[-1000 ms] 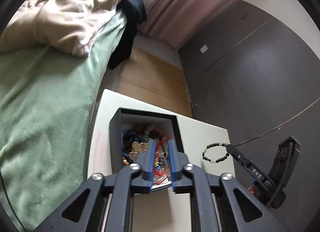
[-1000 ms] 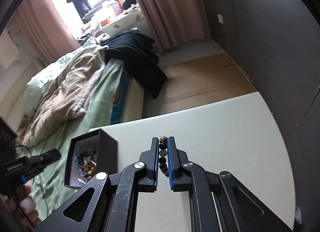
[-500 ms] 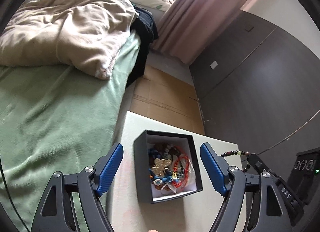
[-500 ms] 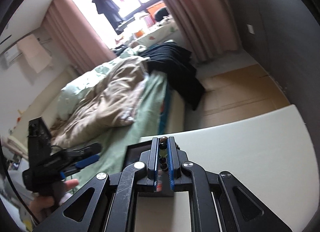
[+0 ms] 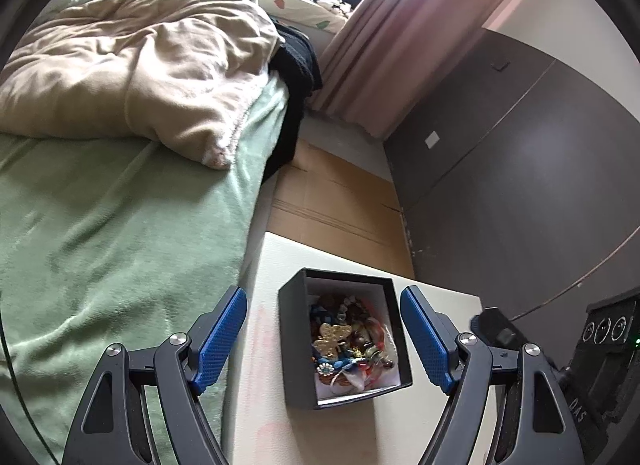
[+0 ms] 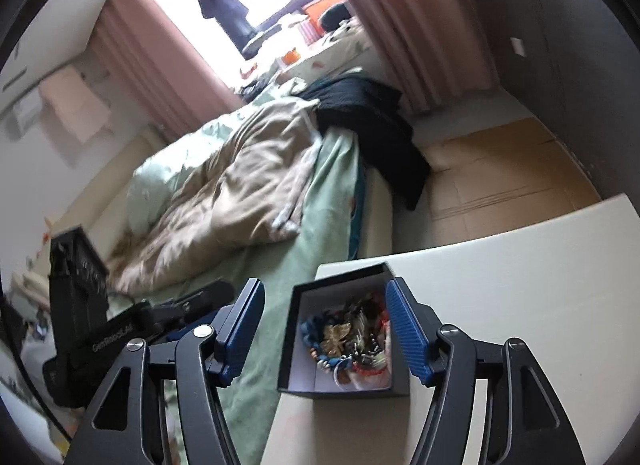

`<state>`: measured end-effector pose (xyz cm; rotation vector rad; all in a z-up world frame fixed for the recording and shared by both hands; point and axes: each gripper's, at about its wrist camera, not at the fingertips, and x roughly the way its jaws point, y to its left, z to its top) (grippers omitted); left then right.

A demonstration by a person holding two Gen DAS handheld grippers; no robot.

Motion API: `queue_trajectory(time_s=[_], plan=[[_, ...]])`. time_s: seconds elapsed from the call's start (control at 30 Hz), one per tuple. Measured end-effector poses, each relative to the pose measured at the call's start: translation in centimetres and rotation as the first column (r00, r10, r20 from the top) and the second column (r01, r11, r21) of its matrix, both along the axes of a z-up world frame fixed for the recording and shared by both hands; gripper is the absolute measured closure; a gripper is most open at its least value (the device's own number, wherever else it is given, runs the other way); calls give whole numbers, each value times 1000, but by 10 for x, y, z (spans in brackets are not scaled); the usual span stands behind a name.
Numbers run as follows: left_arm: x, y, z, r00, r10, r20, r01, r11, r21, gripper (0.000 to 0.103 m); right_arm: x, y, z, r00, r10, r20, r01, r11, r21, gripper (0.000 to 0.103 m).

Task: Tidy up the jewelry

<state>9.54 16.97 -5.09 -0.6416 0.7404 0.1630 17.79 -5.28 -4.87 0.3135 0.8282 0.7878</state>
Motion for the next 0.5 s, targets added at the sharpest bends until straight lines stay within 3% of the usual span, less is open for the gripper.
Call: queue_trajectory(time_s=[0.13,0.5], plan=[[-2,-2,2,1000,14,-9,-13,1000,24,23,7,-16,-3,998,-28,-52,27,1000,-13,39],[-19,-34,16,1000,-1,-10,2,994,110,23,-10,-52,0,993,-104,-64,94,985,-144,39]])
